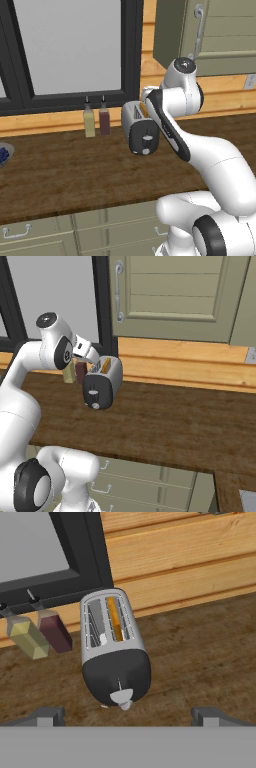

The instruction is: Start the toaster. Once the lever pops up, take the bread to the plate on the dining counter.

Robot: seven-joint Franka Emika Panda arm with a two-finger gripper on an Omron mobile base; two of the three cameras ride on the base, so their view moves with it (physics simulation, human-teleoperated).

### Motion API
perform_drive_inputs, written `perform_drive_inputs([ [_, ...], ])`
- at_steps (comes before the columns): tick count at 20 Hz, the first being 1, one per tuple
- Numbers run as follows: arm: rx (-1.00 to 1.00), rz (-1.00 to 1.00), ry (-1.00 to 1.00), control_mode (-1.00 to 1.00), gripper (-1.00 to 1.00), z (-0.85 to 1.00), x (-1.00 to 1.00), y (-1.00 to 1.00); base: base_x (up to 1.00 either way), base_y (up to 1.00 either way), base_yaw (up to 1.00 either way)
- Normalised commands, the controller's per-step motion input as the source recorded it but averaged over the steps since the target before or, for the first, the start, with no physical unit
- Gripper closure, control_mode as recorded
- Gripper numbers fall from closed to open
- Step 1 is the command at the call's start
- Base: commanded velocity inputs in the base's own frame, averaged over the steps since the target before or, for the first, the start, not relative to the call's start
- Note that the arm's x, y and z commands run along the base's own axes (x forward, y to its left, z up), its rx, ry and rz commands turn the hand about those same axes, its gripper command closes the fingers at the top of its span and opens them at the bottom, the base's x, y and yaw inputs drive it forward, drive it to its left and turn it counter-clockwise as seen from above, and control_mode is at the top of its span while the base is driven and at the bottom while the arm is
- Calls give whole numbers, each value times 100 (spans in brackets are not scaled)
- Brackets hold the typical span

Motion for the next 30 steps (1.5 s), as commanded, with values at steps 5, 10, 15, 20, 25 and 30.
perform_drive_inputs([
  [5, 0, 0, 0, -100, -100, 0, 0, 0, 0, 0, 0],
  [10, 0, 0, 0, -100, -100, 0, 0, 0, 0, 0, 0],
  [15, 0, 0, 0, -100, -100, 0, 0, 0, 0, 0, 0],
  [20, 0, 0, 0, -100, -100, 0, 0, 0, 0, 0, 0],
  [25, 0, 0, 0, -100, -100, 0, 0, 0, 0, 0, 0],
  [30, 0, 0, 0, -100, -100, 0, 0, 0, 0, 0, 0],
])
